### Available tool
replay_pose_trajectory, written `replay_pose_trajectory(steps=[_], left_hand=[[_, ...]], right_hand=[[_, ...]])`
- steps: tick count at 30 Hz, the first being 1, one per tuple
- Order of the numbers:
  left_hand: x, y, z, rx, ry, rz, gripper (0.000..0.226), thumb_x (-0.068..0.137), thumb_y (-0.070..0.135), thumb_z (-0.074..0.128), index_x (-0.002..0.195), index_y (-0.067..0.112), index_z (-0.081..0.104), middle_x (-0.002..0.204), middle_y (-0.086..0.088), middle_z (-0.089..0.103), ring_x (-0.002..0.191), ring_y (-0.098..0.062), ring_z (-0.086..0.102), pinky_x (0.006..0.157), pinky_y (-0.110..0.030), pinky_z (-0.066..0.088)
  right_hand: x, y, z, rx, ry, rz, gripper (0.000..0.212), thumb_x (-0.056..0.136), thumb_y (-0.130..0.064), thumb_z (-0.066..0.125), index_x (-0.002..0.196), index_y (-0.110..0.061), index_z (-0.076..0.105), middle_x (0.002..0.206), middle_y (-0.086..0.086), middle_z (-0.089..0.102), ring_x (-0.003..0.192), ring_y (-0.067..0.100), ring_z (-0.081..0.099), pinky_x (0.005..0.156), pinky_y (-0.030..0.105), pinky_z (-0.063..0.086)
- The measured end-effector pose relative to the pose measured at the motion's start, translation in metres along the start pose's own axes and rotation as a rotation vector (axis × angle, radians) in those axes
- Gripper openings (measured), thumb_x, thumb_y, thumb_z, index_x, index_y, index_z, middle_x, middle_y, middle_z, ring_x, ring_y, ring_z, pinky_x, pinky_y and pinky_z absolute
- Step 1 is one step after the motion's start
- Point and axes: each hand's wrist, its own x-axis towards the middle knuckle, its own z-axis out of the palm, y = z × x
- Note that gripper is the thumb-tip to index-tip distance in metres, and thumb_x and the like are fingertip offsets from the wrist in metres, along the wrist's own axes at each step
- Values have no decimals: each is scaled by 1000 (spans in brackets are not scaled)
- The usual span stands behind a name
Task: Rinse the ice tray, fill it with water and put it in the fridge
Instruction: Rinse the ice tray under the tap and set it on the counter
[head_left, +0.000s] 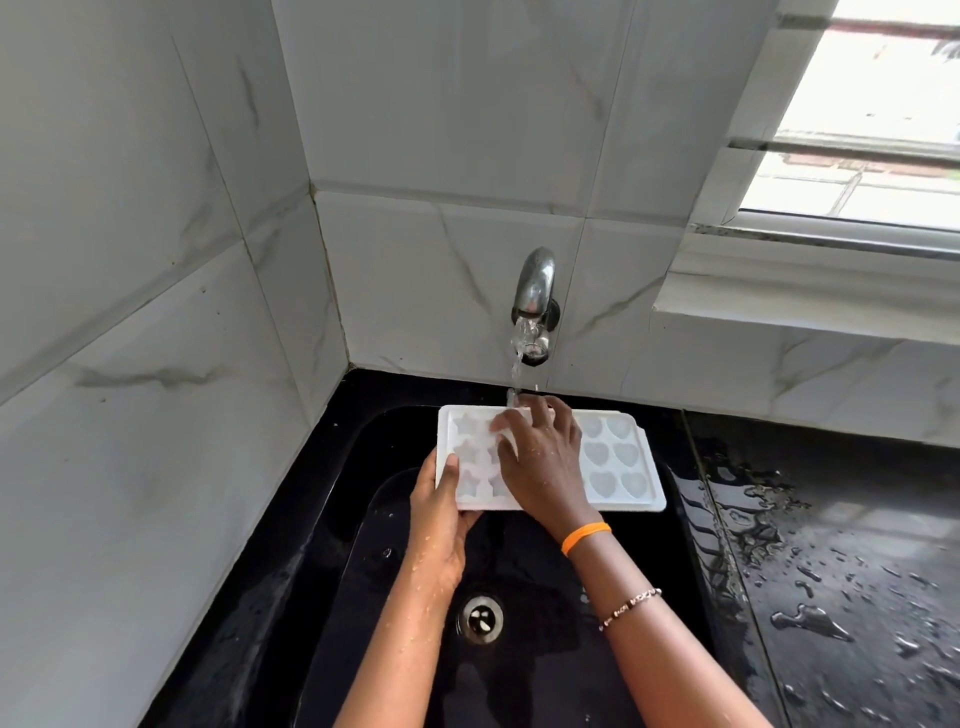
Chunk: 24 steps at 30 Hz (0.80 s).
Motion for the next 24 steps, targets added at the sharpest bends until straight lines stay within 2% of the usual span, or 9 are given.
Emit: replay_pose_trajectory(steps=[4, 8, 11, 13, 17, 21, 24], left_hand=[[-3, -2, -1, -2, 14, -7, 30, 97, 24, 47, 125, 18, 56, 115, -10, 67, 103, -27, 65, 80, -38, 55], [-3, 2, -1, 12, 19, 13, 30, 96, 24, 48, 125, 19, 56, 113, -8, 68, 102, -24, 66, 82, -40, 55], [-3, 3, -1, 21, 35, 14, 32, 96, 24, 49, 126, 18, 55, 113, -9, 67, 102, -25, 66, 83, -40, 55], [-4, 2, 1, 33, 37, 9, 31, 96, 24, 49, 126, 18, 56, 113, -9, 68, 102, -25, 66, 86, -43, 54], [-5, 2, -3, 17, 62, 26, 31, 96, 24, 49, 125, 18, 56, 114, -11, 67, 103, -26, 65, 85, -43, 54], [-5, 5, -10, 2, 100, 56, 32, 97, 24, 47, 128, 17, 53, 115, -10, 66, 104, -26, 64, 81, -41, 55], [-4, 9, -13, -19, 124, 73, 32, 98, 23, 45, 129, 16, 52, 116, -10, 65, 104, -25, 64, 78, -38, 55]], right_hand=[[-2, 6, 1, -66, 28, 27, 24, 80, -19, 45, 98, -23, 62, 129, 6, 48, 129, 29, 20, 106, 40, 11], [-1, 3, -3, -28, -106, -40, 34, 86, -26, 38, 112, -29, 60, 146, 2, 32, 138, 30, 11, 110, 40, 3], [0, 3, -6, -4, -96, 31, 33, 88, -30, 36, 109, -33, 62, 145, -1, 30, 138, 28, 10, 111, 41, 2], [0, 2, -6, -18, -80, 61, 26, 91, -28, 43, 108, -32, 62, 146, -1, 30, 138, 28, 10, 111, 41, 2], [-6, 2, -1, 48, -108, -41, 28, 90, -27, 50, 116, -33, 60, 147, -1, 29, 138, 26, 13, 110, 39, 2], [-6, 4, -5, 137, 27, 85, 30, 87, -21, 57, 117, -24, 58, 138, 3, 38, 129, 28, 29, 109, 42, 23], [-7, 1, -3, 95, -67, 42, 33, 87, -40, 49, 116, -27, 56, 140, 3, 34, 133, 27, 24, 110, 41, 15]])
